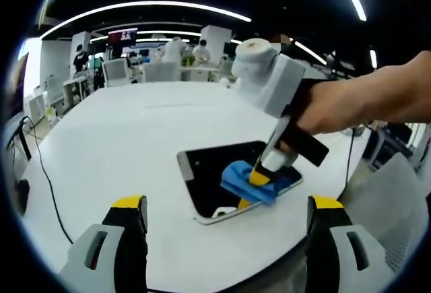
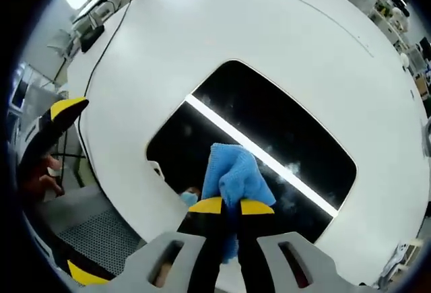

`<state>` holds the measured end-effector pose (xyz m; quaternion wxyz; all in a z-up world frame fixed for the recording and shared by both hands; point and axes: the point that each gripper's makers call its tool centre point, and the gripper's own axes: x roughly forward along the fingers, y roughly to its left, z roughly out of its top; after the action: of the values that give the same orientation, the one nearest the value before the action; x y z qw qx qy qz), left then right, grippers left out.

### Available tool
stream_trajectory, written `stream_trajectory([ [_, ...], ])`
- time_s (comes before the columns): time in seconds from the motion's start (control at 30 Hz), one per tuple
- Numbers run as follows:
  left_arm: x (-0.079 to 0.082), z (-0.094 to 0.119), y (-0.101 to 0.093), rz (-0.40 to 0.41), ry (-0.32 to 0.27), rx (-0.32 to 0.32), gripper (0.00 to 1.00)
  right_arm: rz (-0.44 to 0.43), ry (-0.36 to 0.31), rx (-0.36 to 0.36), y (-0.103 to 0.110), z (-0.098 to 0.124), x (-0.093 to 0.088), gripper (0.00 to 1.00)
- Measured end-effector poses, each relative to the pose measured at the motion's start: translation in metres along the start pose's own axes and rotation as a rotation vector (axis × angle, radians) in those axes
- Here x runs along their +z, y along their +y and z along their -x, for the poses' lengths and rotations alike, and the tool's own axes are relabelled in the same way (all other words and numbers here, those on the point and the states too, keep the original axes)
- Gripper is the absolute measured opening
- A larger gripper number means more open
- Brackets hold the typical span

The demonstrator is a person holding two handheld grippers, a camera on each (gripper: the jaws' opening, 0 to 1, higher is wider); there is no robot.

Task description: Wipe the mirror surface with the cleaning cloth until all visible marks leave the cleaned area.

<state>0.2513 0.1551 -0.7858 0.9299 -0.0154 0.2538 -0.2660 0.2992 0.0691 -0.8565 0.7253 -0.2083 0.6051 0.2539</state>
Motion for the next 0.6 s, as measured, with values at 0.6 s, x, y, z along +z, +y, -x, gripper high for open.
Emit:
stream_trajectory([
  [0.6, 0.001, 0.001, 0.001, 0.019, -0.005, 0.002, 0.99, 0.053, -0.022, 0.043, 0.035, -0.003, 0.023, 0.01],
])
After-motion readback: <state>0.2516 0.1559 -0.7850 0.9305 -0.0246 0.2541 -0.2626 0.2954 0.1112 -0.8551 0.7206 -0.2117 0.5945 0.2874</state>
